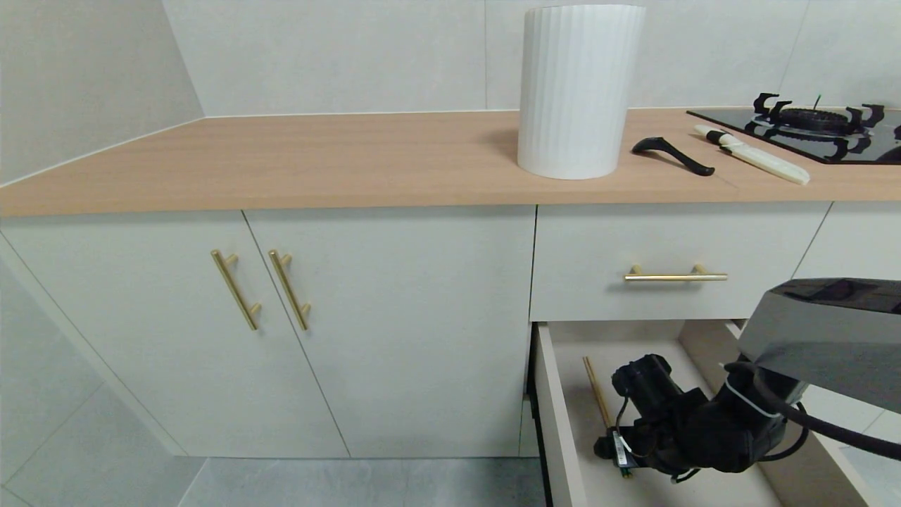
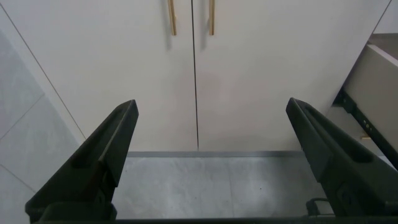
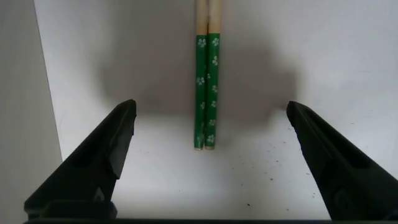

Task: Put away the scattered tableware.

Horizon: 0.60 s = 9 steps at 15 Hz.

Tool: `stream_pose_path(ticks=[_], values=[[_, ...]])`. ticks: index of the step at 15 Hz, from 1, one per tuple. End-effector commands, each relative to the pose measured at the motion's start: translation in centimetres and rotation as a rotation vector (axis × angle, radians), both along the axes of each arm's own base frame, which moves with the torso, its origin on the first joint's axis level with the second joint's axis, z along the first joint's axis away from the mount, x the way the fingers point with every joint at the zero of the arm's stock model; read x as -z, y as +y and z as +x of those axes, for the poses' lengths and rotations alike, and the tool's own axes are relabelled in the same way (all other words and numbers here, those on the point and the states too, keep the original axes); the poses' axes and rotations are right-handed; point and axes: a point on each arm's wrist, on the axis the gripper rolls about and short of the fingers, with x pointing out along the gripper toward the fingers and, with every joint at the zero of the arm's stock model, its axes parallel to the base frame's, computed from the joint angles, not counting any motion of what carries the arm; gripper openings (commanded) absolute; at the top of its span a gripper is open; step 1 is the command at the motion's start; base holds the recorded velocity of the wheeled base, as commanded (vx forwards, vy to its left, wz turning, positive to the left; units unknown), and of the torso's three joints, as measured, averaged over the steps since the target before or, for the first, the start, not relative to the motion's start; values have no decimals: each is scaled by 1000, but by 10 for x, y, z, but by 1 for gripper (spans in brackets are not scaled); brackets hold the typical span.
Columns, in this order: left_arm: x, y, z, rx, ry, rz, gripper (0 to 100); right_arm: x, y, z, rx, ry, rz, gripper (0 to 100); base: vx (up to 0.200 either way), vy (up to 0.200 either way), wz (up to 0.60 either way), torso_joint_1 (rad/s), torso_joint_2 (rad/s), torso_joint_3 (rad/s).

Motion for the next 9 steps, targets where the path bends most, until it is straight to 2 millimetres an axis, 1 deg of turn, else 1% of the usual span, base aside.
stream_pose_path(ticks=[1,2,4,5,6,9], values=[[0,0,0,0,1,0,100,-34,-4,-7,4,-81,23,100,0,0,0,0,0,0],[0,0,0,0,1,0,100,-45,-5,-10,2,-107,34,100,0,0,0,0,0,0],[0,0,0,0,1,0,100,-83,-11,-22,0,-206,72,100,0,0,0,0,0,0],[0,0,0,0,1,0,100,-92,-12,-26,0,-230,79,100,0,0,0,0,0,0],[0,0,0,0,1,0,100,-119,-19,-38,-19,-319,72,100,0,0,0,0,0,0],[0,0,0,0,1,0,100,-164,-32,-62,-43,-479,51,100,0,0,0,0,0,0]])
